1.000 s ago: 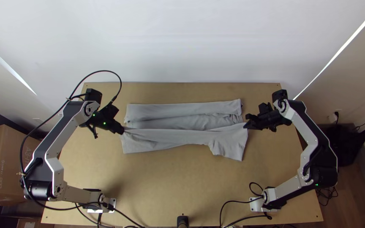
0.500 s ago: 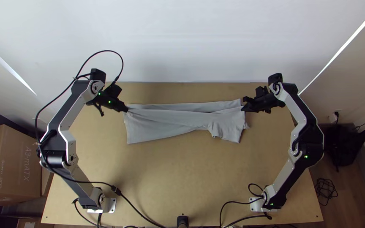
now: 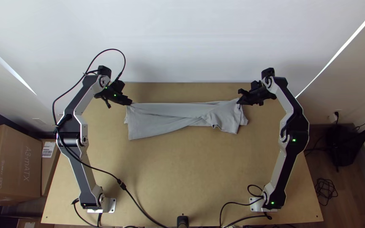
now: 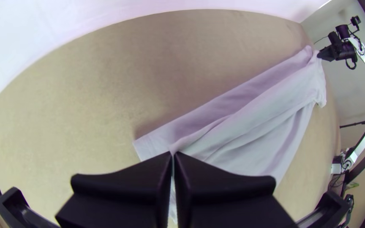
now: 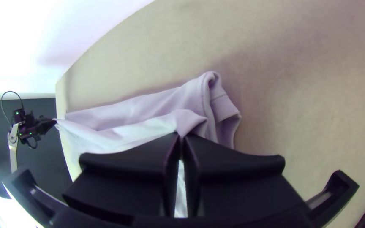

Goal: Fold the t-shirt

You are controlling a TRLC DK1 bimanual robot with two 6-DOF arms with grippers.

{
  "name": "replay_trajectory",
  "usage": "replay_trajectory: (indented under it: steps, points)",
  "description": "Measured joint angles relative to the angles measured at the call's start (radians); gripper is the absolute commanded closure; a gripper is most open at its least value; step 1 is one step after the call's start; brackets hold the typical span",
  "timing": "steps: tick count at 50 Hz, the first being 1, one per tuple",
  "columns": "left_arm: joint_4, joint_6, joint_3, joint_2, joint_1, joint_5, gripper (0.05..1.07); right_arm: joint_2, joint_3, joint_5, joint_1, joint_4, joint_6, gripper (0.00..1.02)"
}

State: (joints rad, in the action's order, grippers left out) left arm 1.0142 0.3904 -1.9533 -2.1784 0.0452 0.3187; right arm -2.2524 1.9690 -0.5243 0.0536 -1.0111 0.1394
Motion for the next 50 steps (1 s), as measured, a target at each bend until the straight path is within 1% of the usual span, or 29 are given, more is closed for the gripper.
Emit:
replay_trajectory:
  steps: [1, 2, 3, 4, 7, 12, 14, 19, 26, 30, 36, 42, 45, 50]
  points:
    - [-0.005, -0.006, 0.000, -0.004, 0.000, 0.002, 0.34, -0.008, 0.002, 0.000, 0.000, 0.002, 0.006, 0.23]
    - [-0.010, -0.008, 0.000, -0.007, 0.001, 0.004, 0.22, -0.012, 0.003, 0.001, 0.000, 0.005, 0.010, 0.10]
    - [-0.013, -0.014, 0.000, -0.010, 0.001, 0.004, 0.13, -0.015, 0.003, 0.003, 0.002, 0.008, 0.014, 0.02]
    - [-0.015, -0.018, 0.000, -0.014, 0.001, 0.004, 0.09, -0.020, 0.003, 0.004, 0.002, 0.007, 0.016, 0.03]
    - [-0.014, -0.024, 0.000, -0.017, 0.003, 0.023, 0.09, -0.024, 0.002, 0.009, 0.008, 0.016, 0.026, 0.03]
    - [-0.024, -0.048, 0.001, -0.018, 0.012, 0.076, 0.09, -0.007, -0.043, 0.016, 0.025, 0.116, 0.045, 0.03]
    - [-0.058, -0.063, 0.012, -0.013, 0.018, 0.093, 0.10, 0.009, -0.076, 0.020, 0.034, 0.147, 0.048, 0.03]
    - [-0.121, -0.090, 0.078, 0.018, 0.044, 0.124, 0.10, 0.065, -0.150, 0.024, 0.054, 0.162, 0.051, 0.03]
    - [-0.140, -0.113, 0.188, 0.084, 0.095, 0.181, 0.10, 0.184, -0.238, 0.025, 0.080, 0.166, 0.064, 0.03]
    - [-0.151, -0.122, 0.251, 0.121, 0.121, 0.221, 0.10, 0.256, -0.276, -0.018, 0.092, 0.166, 0.081, 0.03]
    - [-0.179, -0.127, 0.334, 0.161, 0.146, 0.249, 0.10, 0.333, -0.327, -0.134, 0.114, 0.168, 0.117, 0.03]
    - [-0.199, -0.129, 0.392, 0.169, 0.157, 0.260, 0.10, 0.362, -0.368, -0.235, 0.134, 0.161, 0.131, 0.03]
    - [-0.206, -0.129, 0.412, 0.169, 0.158, 0.262, 0.10, 0.371, -0.397, -0.272, 0.140, 0.158, 0.138, 0.03]
    - [-0.221, -0.129, 0.442, 0.169, 0.158, 0.265, 0.10, 0.386, -0.432, -0.305, 0.142, 0.153, 0.142, 0.03]
